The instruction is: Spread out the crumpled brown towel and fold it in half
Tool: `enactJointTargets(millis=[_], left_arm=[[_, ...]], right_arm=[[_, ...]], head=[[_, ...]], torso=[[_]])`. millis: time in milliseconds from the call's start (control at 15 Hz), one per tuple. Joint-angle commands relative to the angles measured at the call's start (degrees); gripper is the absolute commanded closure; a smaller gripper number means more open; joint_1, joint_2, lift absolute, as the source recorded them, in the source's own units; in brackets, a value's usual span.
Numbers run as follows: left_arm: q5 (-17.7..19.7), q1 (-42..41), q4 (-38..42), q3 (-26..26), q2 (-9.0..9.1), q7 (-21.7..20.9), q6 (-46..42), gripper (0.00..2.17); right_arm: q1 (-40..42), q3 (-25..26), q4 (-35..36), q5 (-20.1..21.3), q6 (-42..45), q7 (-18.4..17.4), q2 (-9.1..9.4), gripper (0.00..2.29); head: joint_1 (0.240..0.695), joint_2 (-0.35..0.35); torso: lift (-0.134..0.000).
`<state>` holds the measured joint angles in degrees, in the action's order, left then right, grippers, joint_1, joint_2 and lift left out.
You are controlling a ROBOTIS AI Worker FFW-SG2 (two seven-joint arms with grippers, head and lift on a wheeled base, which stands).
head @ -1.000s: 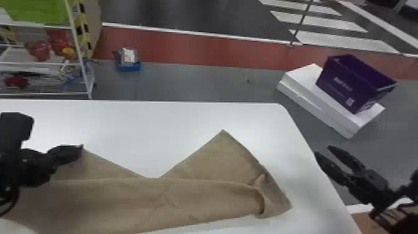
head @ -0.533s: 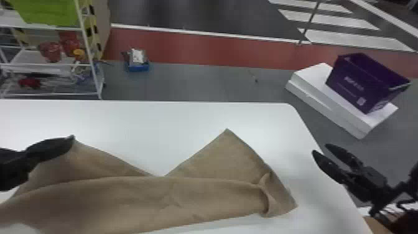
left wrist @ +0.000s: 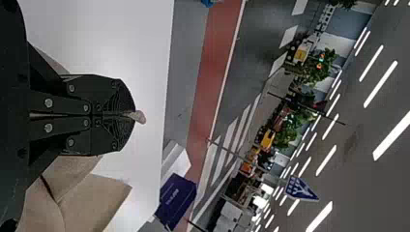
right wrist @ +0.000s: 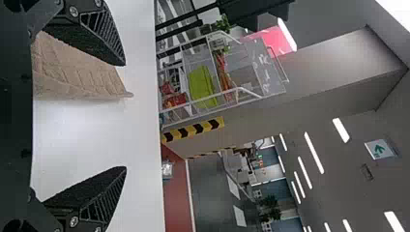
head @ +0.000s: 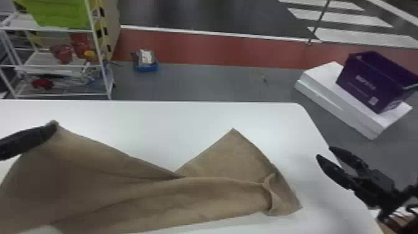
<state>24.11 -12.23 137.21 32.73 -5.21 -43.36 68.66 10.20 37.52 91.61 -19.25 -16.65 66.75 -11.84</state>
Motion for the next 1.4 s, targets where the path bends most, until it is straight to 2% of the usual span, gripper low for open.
enactJointTargets(millis=[0,67,200,267,467,600,667,800,867,1000,1200,1333], left_arm=[[11.66,0.37,1.65,7.70,0.38,0.21,9.00,1.26],[16.41,1.33,1.83,11.31,0.38,0.21,13.57,1.26],[21.50,3.09,2.01,17.02,0.12,0.47,19.19,1.26],[21.15,3.27,2.18,18.43,0.20,0.91,19.37,1.26],[16.41,3.00,2.45,18.60,0.38,0.47,18.49,1.26],[13.07,2.39,2.62,18.51,0.38,0.91,16.73,1.26],[12.10,2.39,2.53,18.34,0.38,1.00,16.56,1.26],[11.22,2.47,2.09,18.16,0.20,1.44,16.38,1.26],[10.78,2.39,2.01,17.99,0.12,2.23,15.85,1.26],[10.17,2.47,1.48,17.64,0.03,2.23,14.27,1.26],[9.29,2.47,0.42,16.93,0.03,2.23,13.74,1.26],[7.88,2.56,0.07,15.35,0.03,2.40,13.57,1.26]], right_arm=[[0.61,1.24,-0.46,0.35,0.16,0.49,-0.29,0.12],[0.96,1.42,-0.64,0.44,0.16,0.93,-0.29,0.12],[1.76,1.51,-1.17,0.88,0.34,1.45,-0.64,0.12],[1.84,1.51,-1.96,0.97,0.51,1.89,-0.64,0.12],[1.76,1.24,-1.78,0.88,-1.25,3.39,-1.26,0.12],[1.67,0.36,2.70,0.70,-7.93,5.85,-1.26,0.17],[2.46,0.36,5.69,0.62,-10.74,7.61,-0.82,0.19],[3.78,0.71,8.41,1.58,-12.85,11.57,-0.64,0.19],[3.78,0.98,8.41,2.64,-13.37,11.57,-0.73,0.19],[5.45,1.77,6.39,3.69,-7.75,11.57,-1.17,0.19],[10.02,1.95,6.57,3.52,-3.18,11.57,-2.49,0.19],[12.92,1.24,7.53,3.43,5.96,11.57,-2.49,0.19]], head=[[0.695,-0.174],[0.695,-0.178],[0.695,-0.192],[0.695,-0.196],[0.695,-0.175],[0.695,-0.155],[0.695,-0.121],[0.695,-0.077],[0.695,-0.059],[0.695,-0.035],[0.695,-0.048],[0.695,-0.055]], torso=[[-0.124],[-0.124],[-0.124],[-0.124],[-0.124],[-0.124],[-0.124],[-0.124],[-0.124],[-0.124],[-0.124],[-0.124]])
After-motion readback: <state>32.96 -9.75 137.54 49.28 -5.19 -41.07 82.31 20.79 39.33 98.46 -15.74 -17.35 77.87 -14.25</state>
